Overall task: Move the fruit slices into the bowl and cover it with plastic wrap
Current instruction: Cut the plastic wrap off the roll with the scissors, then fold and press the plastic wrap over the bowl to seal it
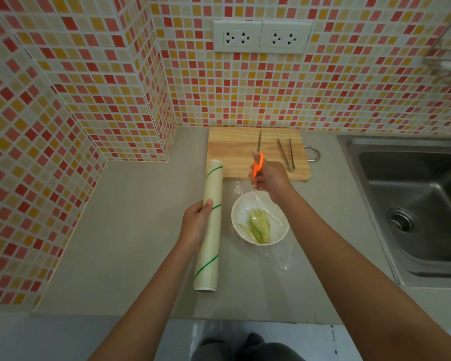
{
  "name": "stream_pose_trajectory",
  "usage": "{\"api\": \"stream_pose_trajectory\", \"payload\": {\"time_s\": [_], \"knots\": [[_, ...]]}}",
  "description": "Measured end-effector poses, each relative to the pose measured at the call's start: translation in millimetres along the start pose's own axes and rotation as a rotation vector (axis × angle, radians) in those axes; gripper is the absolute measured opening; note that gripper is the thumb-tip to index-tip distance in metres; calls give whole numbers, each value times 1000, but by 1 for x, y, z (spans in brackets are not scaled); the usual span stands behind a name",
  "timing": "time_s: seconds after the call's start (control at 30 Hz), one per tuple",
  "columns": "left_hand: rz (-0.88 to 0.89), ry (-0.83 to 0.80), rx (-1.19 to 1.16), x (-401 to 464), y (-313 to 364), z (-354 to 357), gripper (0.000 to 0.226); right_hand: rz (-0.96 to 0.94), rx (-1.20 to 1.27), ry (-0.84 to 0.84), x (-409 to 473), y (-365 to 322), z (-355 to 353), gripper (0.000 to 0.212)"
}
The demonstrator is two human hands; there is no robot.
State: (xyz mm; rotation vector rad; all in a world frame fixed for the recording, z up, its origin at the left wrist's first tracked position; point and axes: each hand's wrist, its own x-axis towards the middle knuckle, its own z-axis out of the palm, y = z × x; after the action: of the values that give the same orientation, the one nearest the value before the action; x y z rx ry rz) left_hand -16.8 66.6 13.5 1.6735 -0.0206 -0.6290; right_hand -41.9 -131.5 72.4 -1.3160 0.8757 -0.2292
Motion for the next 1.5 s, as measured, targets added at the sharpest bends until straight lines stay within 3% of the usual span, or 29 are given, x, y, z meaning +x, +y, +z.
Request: {"api": "stream_pose_trajectory", "payload": {"time_s": [0.1,0.2,0.27,0.4,0.63,0.83,1.2,1.3,1.4,1.5], "knots": [[78,84,214,0,-11,-9,33,-69,-70,131,-9,8,-38,36],[112,143,450,0,-23,-13,36,-130,-388,285,-24,37,-81,44],[98,165,556,1,-31,-14,41,-96,-626,371,-33,62,-104,52],[90,218,733,-1,-41,-8,42,21,-955,458,-42,106,-130,45],[120,244,859,-8,-45,1,47,55,-1049,473,-51,128,-144,35],[110,256,837,-12,-44,3,70,8,-1121,449,-49,123,-145,25],[166,309,931,-6,-43,2,60,25,-1397,380,-47,114,-143,20],[298,401,942,-8,-36,4,51,-120,-1292,455,-48,110,-141,23],[522,383,760,-9,-24,15,39,-381,-712,432,-46,102,-127,27],[376,238,406,-2,-10,44,42,-363,-229,273,-36,89,-101,27]]}}
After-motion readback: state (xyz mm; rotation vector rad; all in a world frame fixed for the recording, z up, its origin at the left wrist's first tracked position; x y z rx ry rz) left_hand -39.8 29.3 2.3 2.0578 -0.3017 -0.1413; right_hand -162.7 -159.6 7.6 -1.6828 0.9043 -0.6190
